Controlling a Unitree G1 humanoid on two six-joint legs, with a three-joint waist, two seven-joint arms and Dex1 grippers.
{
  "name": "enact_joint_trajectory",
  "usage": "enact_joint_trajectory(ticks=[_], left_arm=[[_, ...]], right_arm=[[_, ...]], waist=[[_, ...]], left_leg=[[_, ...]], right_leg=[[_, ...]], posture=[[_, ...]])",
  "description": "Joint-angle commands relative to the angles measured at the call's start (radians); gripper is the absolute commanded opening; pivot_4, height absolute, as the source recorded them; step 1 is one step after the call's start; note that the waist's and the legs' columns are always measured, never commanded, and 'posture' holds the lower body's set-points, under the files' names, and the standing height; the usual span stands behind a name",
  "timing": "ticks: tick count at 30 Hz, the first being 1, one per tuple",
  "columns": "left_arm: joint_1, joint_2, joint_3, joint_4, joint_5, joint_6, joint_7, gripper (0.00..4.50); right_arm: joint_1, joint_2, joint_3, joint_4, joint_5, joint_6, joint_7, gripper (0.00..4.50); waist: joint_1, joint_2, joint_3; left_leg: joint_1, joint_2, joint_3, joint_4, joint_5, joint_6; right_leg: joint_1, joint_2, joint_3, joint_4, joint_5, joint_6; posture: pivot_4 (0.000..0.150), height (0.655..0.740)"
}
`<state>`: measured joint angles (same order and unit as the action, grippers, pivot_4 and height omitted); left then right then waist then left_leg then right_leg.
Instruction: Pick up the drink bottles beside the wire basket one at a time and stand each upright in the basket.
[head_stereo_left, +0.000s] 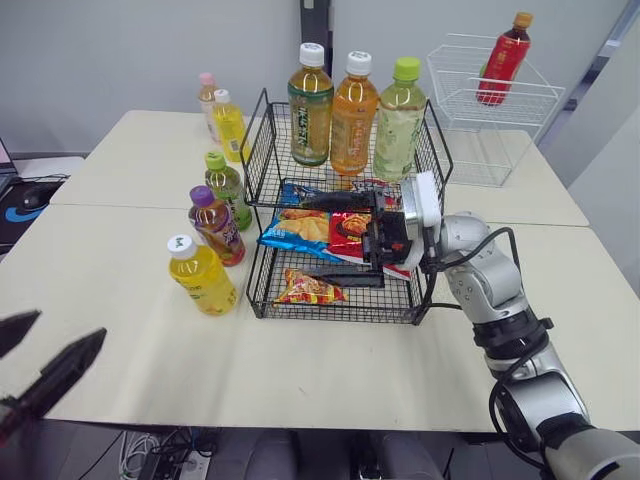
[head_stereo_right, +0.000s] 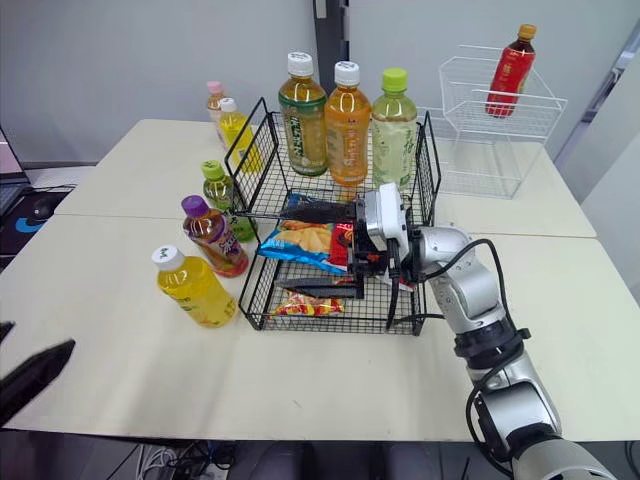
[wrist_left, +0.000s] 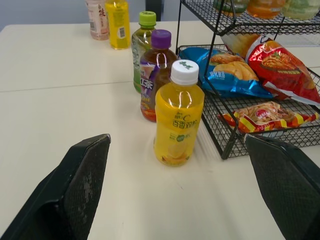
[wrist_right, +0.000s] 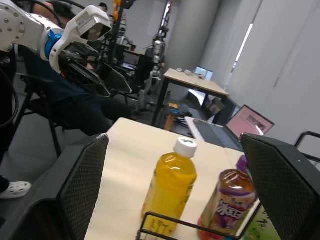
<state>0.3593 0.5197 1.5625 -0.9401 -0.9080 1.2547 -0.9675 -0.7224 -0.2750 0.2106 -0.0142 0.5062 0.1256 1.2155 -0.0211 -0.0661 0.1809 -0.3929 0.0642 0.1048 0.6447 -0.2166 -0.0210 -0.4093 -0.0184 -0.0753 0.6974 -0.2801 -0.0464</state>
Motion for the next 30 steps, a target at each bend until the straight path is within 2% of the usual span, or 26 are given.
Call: enact_joint_trajectory(ticks=[1,6,11,16,20,23,30], left_arm=[[0.014,0.016,-0.048,0.0,-0.054,-0.099,0.088,4.47],[-0.04,0.067,-0.237,0.046,-0.048,-0.208,0.232,4.47],[-0.101,0.096,-0.446,0.097,0.013,-0.322,0.331,4.47],[-0.169,0.108,-0.709,0.171,0.137,-0.444,0.381,4.47],[-0.229,0.102,-0.866,0.24,0.218,-0.54,0.399,4.47],[-0.249,0.112,-0.932,0.291,0.284,-0.604,0.401,4.47],[-0.312,0.1,-1.028,0.385,0.336,-0.68,0.406,4.47]], right_arm=[[0.004,0.001,-0.011,-0.027,0.002,-0.015,0.007,4.5],[0.024,-0.005,-0.019,-0.053,-0.017,-0.021,-0.018,4.5],[0.066,-0.027,-0.027,-0.123,-0.027,0.0,-0.071,4.5],[0.112,-0.065,-0.035,-0.2,-0.039,0.024,-0.133,4.5],[0.145,-0.081,-0.041,-0.251,-0.043,0.04,-0.179,4.5],[0.16,-0.088,-0.043,-0.278,-0.049,0.048,-0.204,4.5],[0.185,-0.11,-0.05,-0.321,-0.051,0.065,-0.245,4.5]], waist=[[0.001,0.003,0.0],[0.006,0.004,0.0],[0.012,0.005,0.001],[0.019,0.006,0.001],[0.02,0.006,0.001],[0.018,0.006,0.001],[0.021,0.006,0.001]], left_leg=[[0.0,0.0,0.0,0.0,0.0,0.0],[0.0,0.0,0.0,0.0,0.0,0.0],[-0.001,0.0,0.001,-0.001,0.0,0.0],[-0.001,0.0,0.002,-0.002,0.0,0.0],[-0.001,0.0,0.002,-0.003,0.0,0.0],[-0.002,0.0,0.003,-0.004,0.0,0.0],[-0.003,0.0,0.003,-0.006,0.0,0.0]], right_leg=[[0.0,0.0,0.0,0.0,0.0,0.0],[0.0,0.0,0.0,0.0,0.0,0.0],[-0.001,0.0,0.001,-0.001,0.0,0.0],[-0.001,0.0,0.001,-0.002,0.0,0.0],[-0.001,0.0,0.001,-0.002,0.0,0.0],[-0.002,0.0,0.001,-0.003,0.0,0.0],[-0.002,0.0,0.0,-0.008,0.001,0.001]], posture=[[0.15,0.74],[0.15,0.74],[0.15,0.74],[0.15,0.74],[0.15,0.74],[0.15,0.74],[0.15,0.74]])
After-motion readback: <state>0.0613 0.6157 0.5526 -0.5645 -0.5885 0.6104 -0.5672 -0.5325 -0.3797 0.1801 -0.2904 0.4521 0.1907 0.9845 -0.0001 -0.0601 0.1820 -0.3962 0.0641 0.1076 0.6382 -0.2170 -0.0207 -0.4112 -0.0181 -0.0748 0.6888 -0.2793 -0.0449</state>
